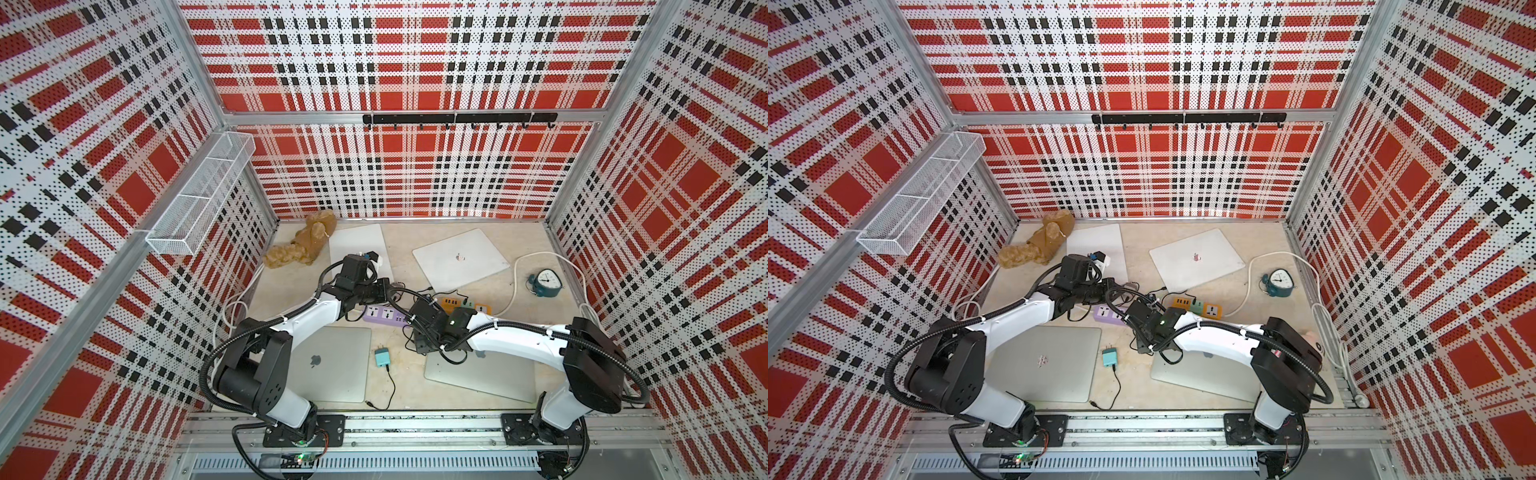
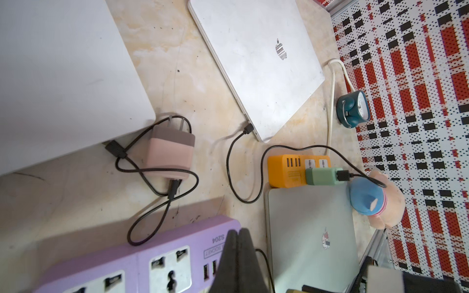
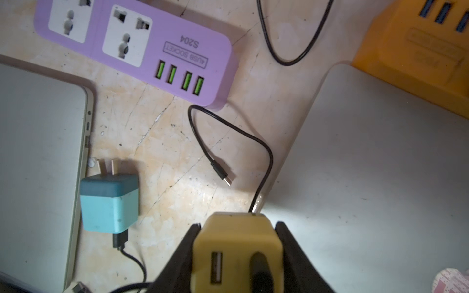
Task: Unplug the laptop charger
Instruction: Place the plug at the center of the board.
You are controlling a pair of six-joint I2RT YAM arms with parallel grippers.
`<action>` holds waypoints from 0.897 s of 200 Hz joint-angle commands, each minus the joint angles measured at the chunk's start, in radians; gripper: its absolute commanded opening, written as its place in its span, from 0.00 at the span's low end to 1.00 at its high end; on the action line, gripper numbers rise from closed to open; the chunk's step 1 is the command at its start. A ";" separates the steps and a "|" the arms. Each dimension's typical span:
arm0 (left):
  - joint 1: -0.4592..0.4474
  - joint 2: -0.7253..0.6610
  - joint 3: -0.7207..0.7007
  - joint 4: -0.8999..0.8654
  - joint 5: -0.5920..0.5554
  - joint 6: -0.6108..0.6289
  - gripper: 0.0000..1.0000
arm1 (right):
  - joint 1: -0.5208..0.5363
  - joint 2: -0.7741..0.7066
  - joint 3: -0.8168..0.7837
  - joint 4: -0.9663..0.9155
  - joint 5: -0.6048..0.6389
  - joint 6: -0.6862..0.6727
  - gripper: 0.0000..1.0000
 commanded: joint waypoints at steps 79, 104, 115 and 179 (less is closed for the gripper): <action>0.050 -0.062 -0.042 -0.006 0.031 0.029 0.01 | 0.072 0.183 0.193 -0.105 -0.040 -0.072 0.19; 0.053 -0.064 -0.047 -0.008 0.033 0.030 0.01 | 0.073 0.214 0.230 -0.170 -0.012 -0.085 0.19; 0.054 -0.062 -0.049 -0.006 0.033 0.031 0.01 | 0.074 0.222 0.240 -0.184 -0.005 -0.088 0.19; 0.055 -0.056 -0.054 -0.005 0.030 0.034 0.01 | 0.074 0.235 0.264 -0.272 0.059 0.002 0.21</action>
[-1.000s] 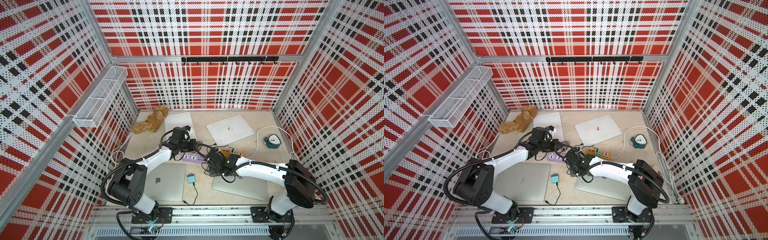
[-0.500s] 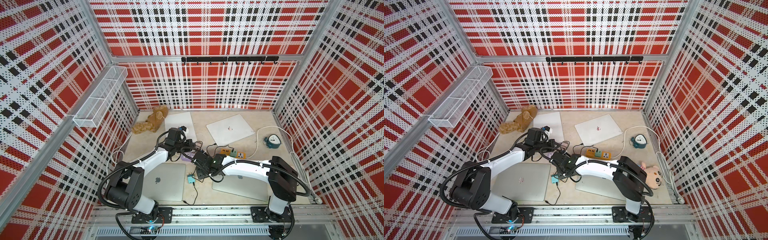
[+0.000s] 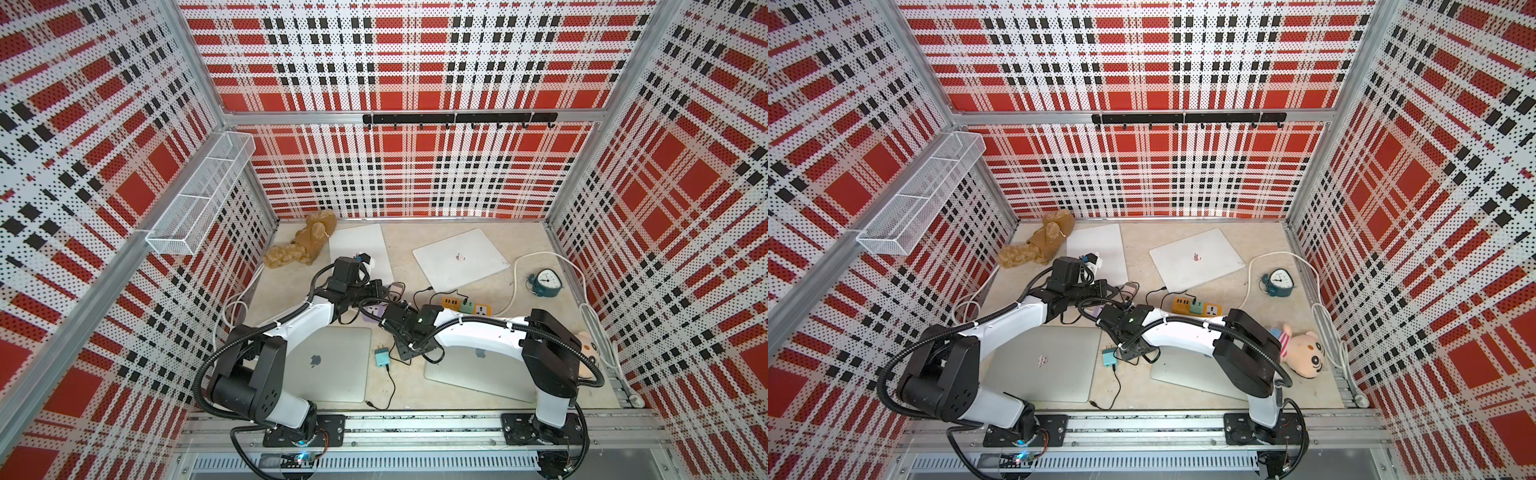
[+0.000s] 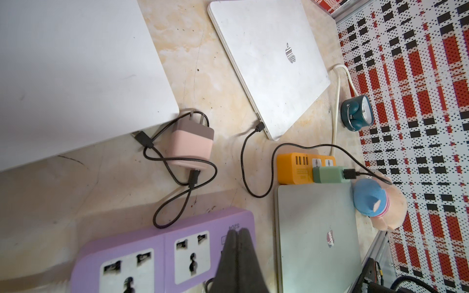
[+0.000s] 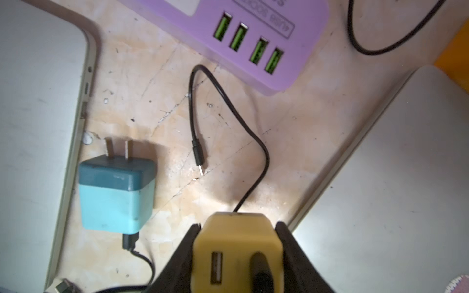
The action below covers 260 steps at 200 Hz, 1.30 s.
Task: Unplug the laptop charger
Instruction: Place the plug at the center of the board.
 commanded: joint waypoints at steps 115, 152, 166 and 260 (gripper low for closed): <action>0.006 -0.010 -0.010 0.000 0.014 0.022 0.01 | 0.002 0.056 -0.013 -0.039 -0.074 0.041 0.21; 0.008 -0.007 -0.008 0.001 0.014 0.022 0.01 | 0.003 0.041 -0.040 0.047 -0.202 0.016 0.20; 0.008 -0.005 -0.010 0.001 0.015 0.022 0.01 | 0.003 0.037 -0.045 0.089 -0.254 0.001 0.20; 0.008 0.009 -0.005 0.006 0.017 0.022 0.01 | 0.019 0.109 0.115 -0.147 -0.089 -0.084 0.19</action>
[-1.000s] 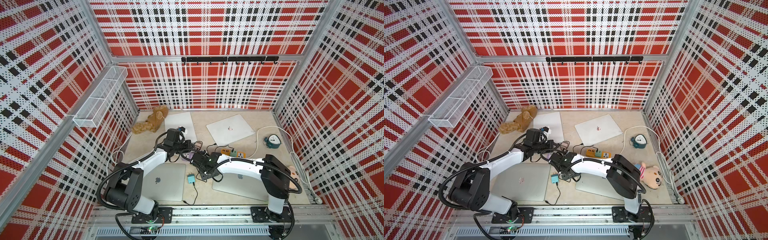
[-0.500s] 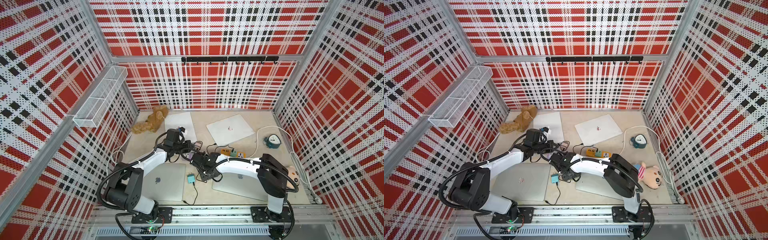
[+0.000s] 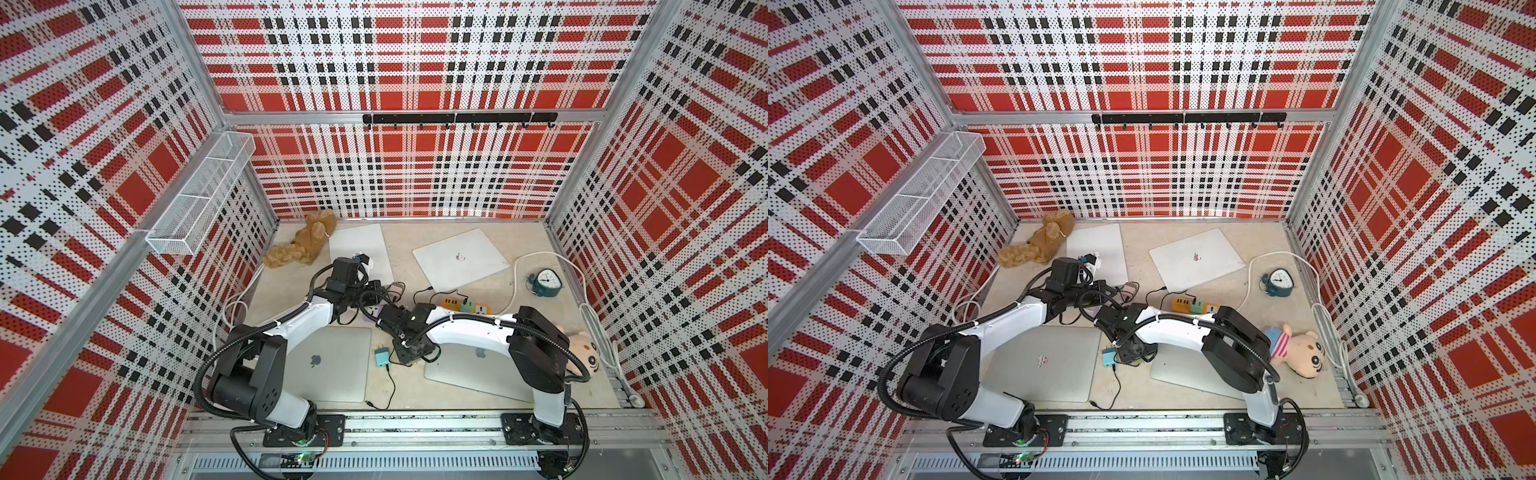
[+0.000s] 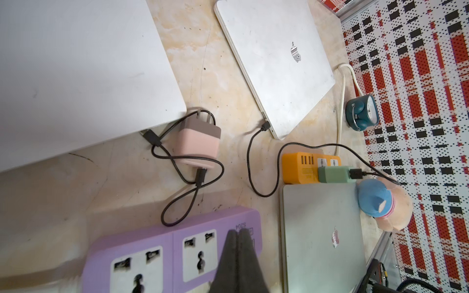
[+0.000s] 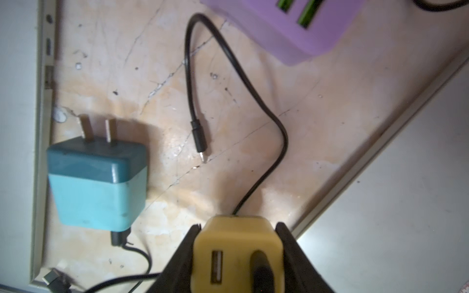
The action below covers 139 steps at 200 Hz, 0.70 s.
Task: Unplug the laptop charger
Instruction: Place the plug at the center of the board.
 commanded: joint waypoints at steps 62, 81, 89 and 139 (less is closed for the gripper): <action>0.007 0.008 0.006 0.005 0.014 0.008 0.01 | 0.016 -0.014 0.106 -0.107 0.125 -0.062 0.18; 0.025 0.000 -0.004 0.005 0.010 -0.008 0.01 | 0.016 -0.010 0.090 -0.054 0.090 -0.088 0.18; 0.036 -0.006 -0.007 0.006 0.011 -0.012 0.01 | 0.016 -0.002 0.090 -0.040 0.087 -0.098 0.18; 0.104 -0.062 -0.032 0.006 0.011 -0.026 0.01 | 0.016 0.037 0.109 0.008 0.061 -0.180 0.18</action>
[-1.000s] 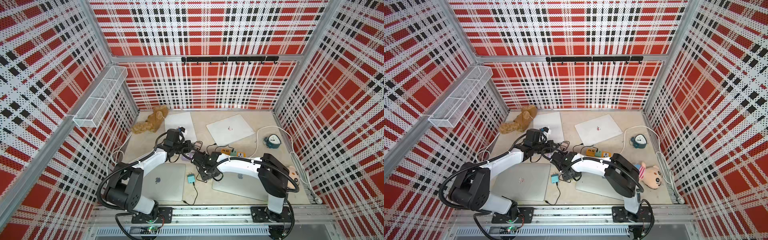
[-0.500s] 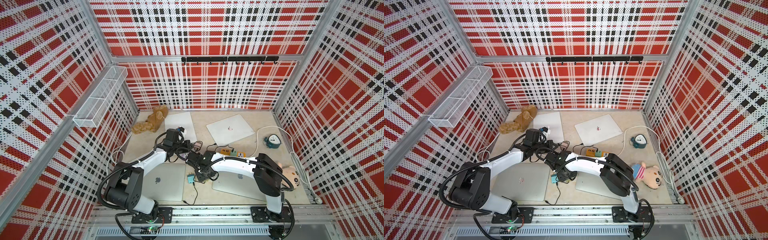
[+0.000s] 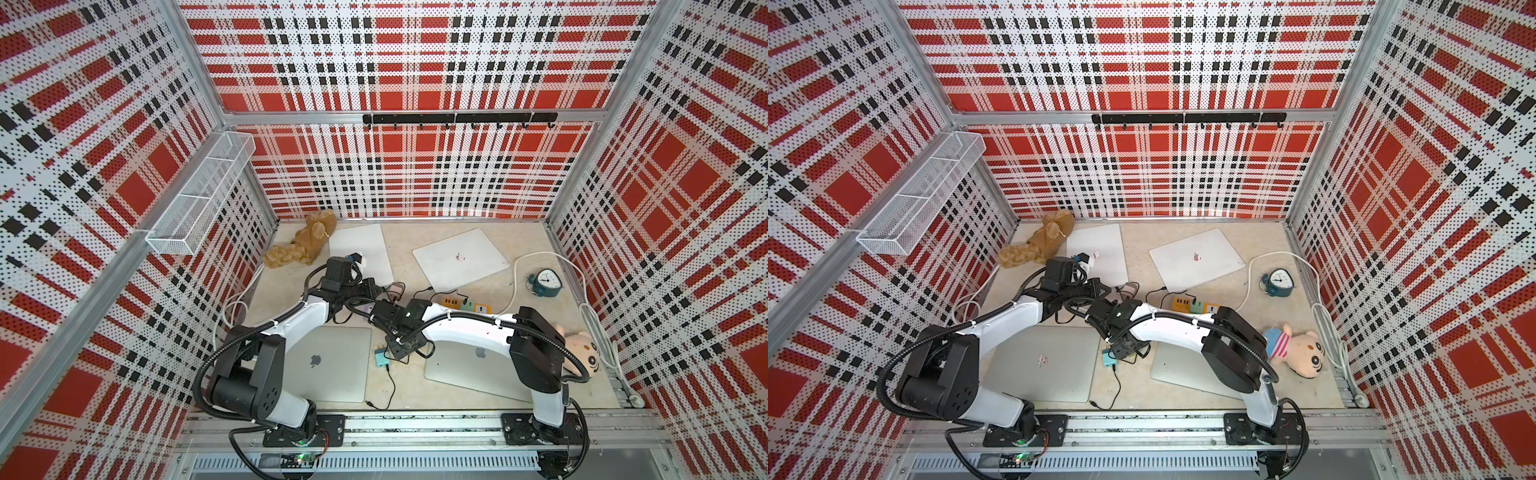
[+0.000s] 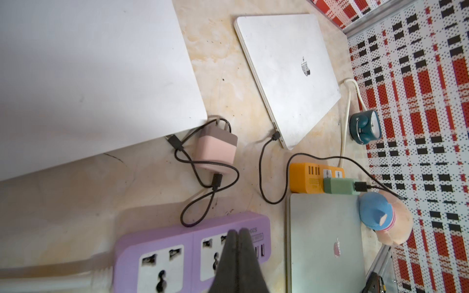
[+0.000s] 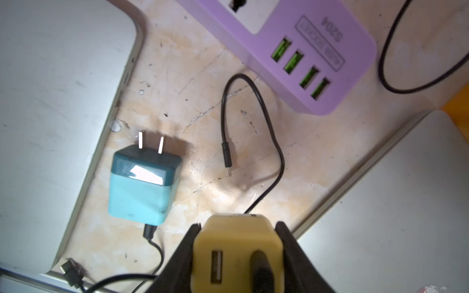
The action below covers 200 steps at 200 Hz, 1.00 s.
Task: Unplug the laptop charger
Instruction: Place the plug at the center of the board.
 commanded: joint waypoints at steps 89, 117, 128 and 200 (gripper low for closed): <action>0.157 -0.133 -0.076 -0.007 0.034 -0.006 0.02 | 0.006 0.077 -0.008 0.019 -0.100 -0.121 0.18; 0.168 -0.136 -0.080 -0.009 0.037 -0.003 0.02 | 0.007 0.093 -0.015 -0.077 -0.085 -0.110 0.18; 0.172 -0.137 -0.079 -0.009 0.040 -0.004 0.02 | 0.007 0.086 -0.028 -0.094 -0.087 -0.106 0.18; 0.183 -0.137 -0.070 -0.021 0.046 0.002 0.03 | 0.028 0.129 0.005 -0.139 -0.129 -0.174 0.21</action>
